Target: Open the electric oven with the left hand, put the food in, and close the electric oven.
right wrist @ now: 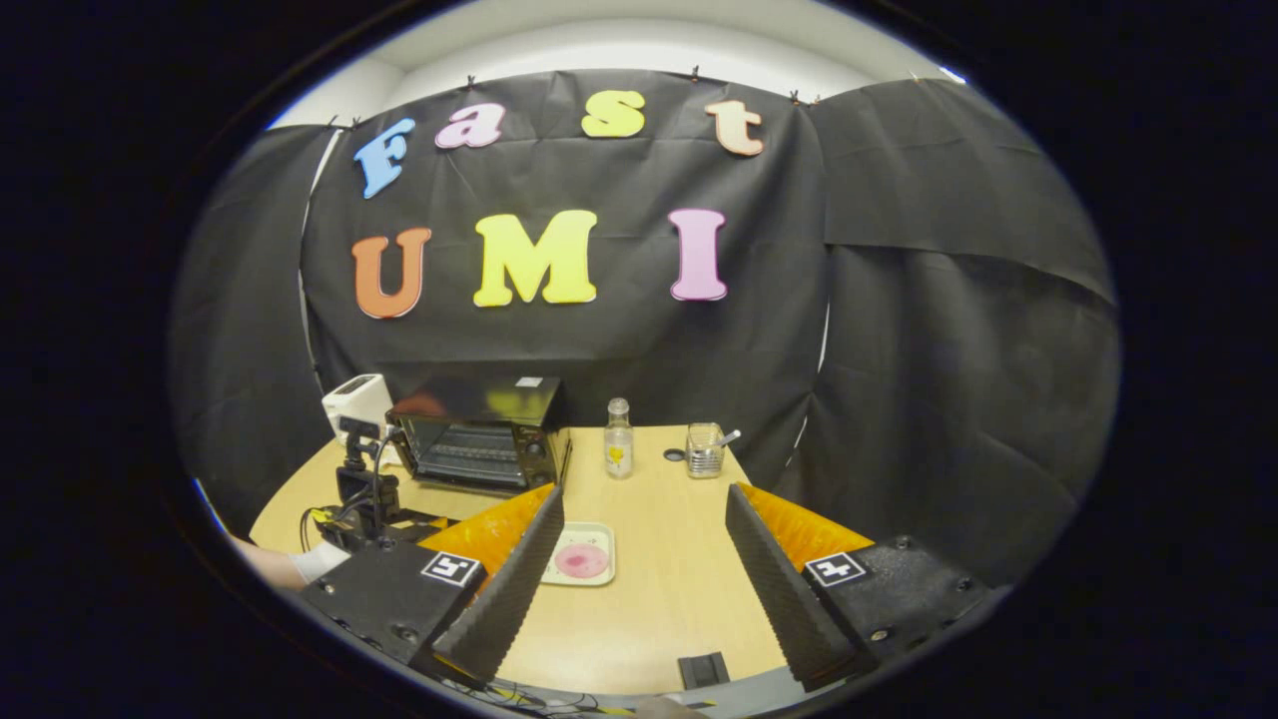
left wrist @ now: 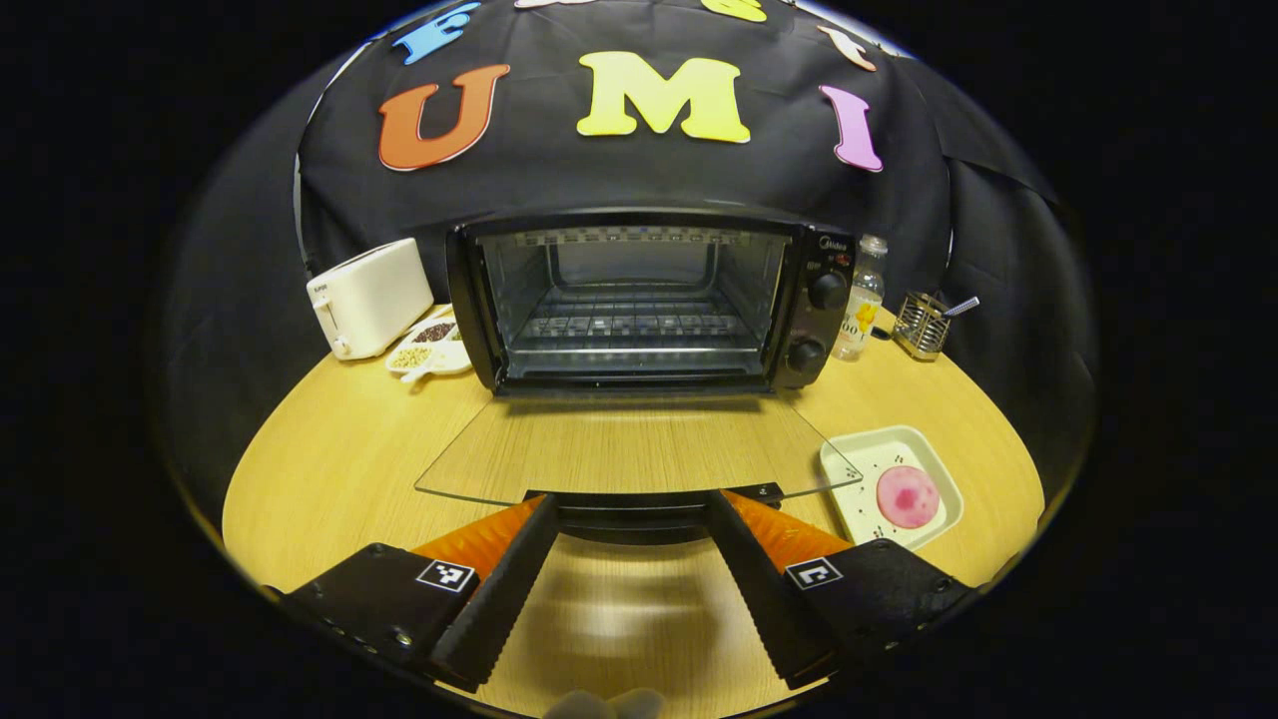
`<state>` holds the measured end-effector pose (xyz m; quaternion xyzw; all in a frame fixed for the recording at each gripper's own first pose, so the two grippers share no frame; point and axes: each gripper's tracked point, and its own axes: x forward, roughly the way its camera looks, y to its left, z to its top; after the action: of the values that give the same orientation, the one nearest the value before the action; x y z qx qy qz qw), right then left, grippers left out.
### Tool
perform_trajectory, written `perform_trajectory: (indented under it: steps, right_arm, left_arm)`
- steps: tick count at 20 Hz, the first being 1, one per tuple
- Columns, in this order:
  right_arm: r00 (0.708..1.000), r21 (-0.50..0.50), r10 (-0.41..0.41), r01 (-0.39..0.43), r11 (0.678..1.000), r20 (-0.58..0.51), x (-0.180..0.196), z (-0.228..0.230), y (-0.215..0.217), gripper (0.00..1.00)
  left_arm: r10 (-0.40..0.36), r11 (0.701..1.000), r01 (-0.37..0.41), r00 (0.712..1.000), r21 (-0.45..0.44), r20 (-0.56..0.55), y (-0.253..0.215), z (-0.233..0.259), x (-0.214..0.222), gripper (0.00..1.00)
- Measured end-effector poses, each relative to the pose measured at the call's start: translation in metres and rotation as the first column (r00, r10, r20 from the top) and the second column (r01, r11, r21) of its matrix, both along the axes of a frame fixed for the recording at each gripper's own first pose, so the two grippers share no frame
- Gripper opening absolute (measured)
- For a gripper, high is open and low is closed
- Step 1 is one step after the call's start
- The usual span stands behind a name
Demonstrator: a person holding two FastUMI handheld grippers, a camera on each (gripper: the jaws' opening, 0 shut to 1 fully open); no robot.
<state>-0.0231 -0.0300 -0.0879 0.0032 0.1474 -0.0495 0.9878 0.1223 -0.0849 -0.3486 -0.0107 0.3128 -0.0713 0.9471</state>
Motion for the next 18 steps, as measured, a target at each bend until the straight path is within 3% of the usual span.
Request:
perform_trajectory:
  steps: [12,18]
  right_arm:
    - [0.998,0.011,-0.006,0.007,1.000,-0.065,0.007,-0.027,-0.002,1.00]
    - [0.997,0.016,0.012,-0.011,1.000,-0.077,0.011,-0.039,0.007,1.00]
  left_arm:
    - [-0.016,1.000,0.018,0.994,0.018,-0.107,-0.004,-0.029,0.000,0.95]
    - [-0.017,1.000,0.018,0.998,0.007,-0.064,-0.002,-0.020,0.001,0.95]
